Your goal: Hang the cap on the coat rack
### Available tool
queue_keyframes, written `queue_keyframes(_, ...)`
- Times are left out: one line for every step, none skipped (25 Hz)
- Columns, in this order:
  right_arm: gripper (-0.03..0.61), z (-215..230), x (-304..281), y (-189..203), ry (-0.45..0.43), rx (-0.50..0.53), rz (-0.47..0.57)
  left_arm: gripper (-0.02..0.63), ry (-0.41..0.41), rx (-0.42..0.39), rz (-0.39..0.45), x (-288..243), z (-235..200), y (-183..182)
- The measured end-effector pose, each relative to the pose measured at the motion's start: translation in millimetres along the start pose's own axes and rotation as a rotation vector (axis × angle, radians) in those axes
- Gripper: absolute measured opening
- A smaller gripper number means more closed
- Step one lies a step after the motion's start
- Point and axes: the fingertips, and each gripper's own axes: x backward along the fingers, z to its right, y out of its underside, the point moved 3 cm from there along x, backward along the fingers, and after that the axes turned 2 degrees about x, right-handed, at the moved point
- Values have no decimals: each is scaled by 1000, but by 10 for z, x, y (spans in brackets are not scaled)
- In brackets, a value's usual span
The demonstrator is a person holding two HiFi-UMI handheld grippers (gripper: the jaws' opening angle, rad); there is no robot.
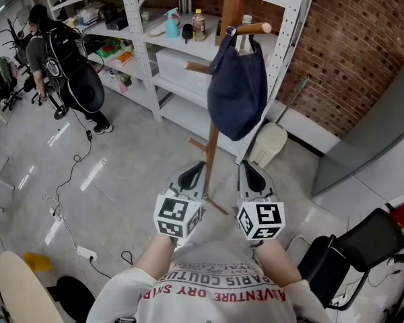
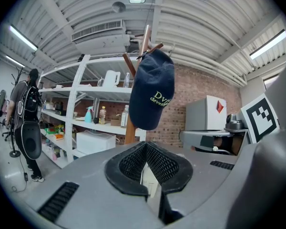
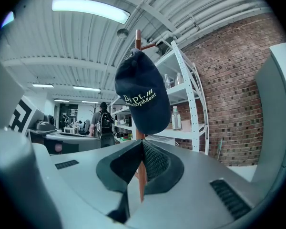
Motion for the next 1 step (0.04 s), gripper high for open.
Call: queue_keyframes(14,6,-2,7,-1,-1,-1,6,-1,0,-1,-2,-3,7)
